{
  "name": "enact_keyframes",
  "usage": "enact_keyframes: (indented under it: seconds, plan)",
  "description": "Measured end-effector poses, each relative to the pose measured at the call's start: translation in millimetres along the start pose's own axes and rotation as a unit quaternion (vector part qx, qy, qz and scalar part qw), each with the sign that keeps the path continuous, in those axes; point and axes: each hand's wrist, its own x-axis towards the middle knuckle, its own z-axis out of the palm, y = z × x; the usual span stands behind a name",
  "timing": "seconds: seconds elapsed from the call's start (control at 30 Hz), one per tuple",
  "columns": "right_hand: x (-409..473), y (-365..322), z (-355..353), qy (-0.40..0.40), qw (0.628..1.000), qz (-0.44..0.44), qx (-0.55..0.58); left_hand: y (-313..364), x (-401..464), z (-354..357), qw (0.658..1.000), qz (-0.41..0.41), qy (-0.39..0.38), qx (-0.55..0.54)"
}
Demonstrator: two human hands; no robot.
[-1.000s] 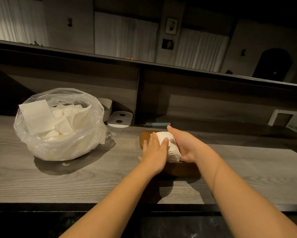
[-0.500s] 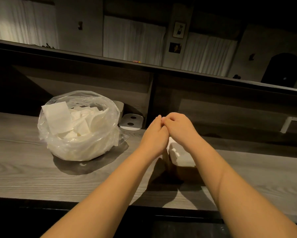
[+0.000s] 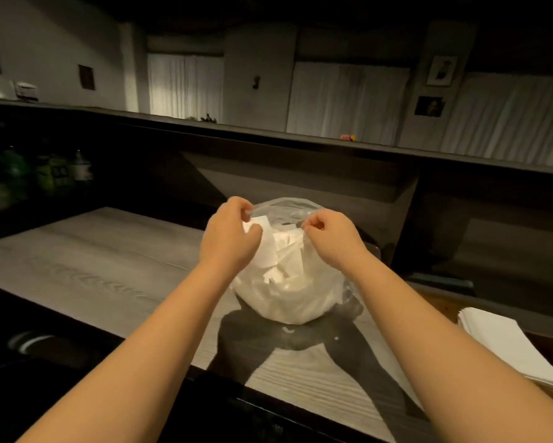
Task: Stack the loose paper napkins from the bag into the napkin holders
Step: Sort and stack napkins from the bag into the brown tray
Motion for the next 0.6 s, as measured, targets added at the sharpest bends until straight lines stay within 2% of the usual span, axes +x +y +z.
enact_keyframes:
  seconds: [0.07,0.17,0.27,0.33,0.4,0.6]
  plan:
    - [6.6,-6.5,7.3,-0.005,0.998,-0.044,-0.047,-23.4,15.3,-7.8,0.998,-0.035,0.009,0.059]
    - [16.8,-11.8,5.8,-0.052,0.981,-0.104,-0.154,-35.4,28.1,-8.1,0.981,-0.037,-0.048,0.183]
    - [24.3,-6.0,-10.6,-0.186,0.954,-0.101,-0.214,-34.6,39.4,-8.8,0.964,-0.039,-0.092,0.248]
    - [27.6,1.5,-18.6,-0.256,0.928,-0.064,-0.263,-37.4,45.6,-5.8,0.963,-0.049,-0.113,0.239]
    - [31.4,10.4,-17.3,-0.263,0.911,-0.064,-0.31,-39.7,46.3,-2.0,0.974,-0.058,-0.12,0.185]
    - [41.7,23.2,-1.8,-0.27,0.913,-0.096,-0.29,-41.4,39.0,8.4,0.999,0.011,-0.033,0.03]
